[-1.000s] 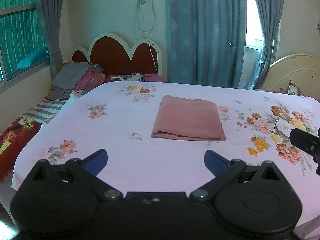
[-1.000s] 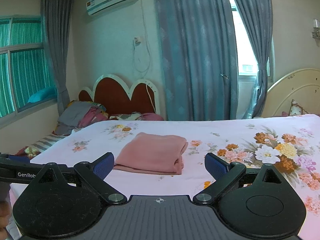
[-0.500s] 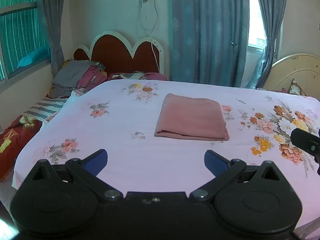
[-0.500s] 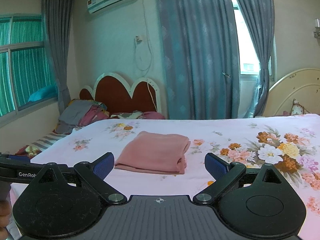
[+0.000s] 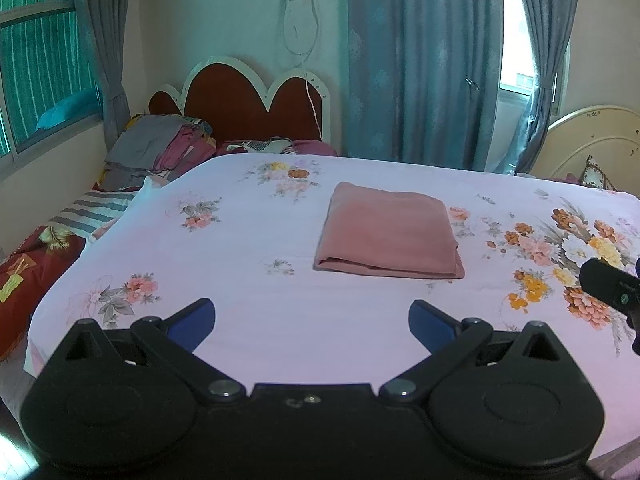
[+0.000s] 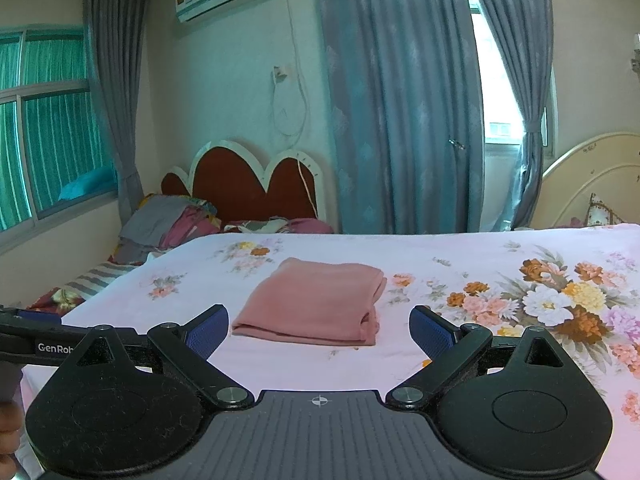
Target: Fold small clothes
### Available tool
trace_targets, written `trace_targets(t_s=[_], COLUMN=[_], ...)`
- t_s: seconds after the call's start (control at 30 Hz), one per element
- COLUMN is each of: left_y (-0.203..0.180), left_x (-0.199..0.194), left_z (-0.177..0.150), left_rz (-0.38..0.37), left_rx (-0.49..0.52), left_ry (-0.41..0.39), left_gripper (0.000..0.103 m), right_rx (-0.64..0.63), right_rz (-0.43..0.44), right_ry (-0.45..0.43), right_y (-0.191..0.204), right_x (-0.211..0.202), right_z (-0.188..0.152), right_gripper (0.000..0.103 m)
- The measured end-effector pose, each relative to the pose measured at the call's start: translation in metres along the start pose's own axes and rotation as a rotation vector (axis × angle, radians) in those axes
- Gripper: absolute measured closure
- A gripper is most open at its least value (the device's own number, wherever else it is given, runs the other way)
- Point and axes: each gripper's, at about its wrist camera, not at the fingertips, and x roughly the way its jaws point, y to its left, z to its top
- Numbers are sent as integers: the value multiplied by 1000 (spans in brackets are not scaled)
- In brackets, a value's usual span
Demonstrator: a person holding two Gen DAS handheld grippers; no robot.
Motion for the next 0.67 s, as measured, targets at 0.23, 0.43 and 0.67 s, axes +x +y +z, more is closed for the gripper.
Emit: trace_targets(t_s=[0.23,0.43,0.67], left_y=[0,-3,-10], left_x=[7,18,49], left_z=[2,5,16], left_rz=[-4,-34,-41], left_rx=[1,2,24], left_ry=[13,27,26], left_gripper=[0,0,0], right_rx=[1,10,32], right_rz=[-1,-9,-48], right_ry=[6,22,62], right_y=[0,-5,-22], right_x=[4,16,39], right_z=[0,-1,-7], right_gripper=[7,7,7])
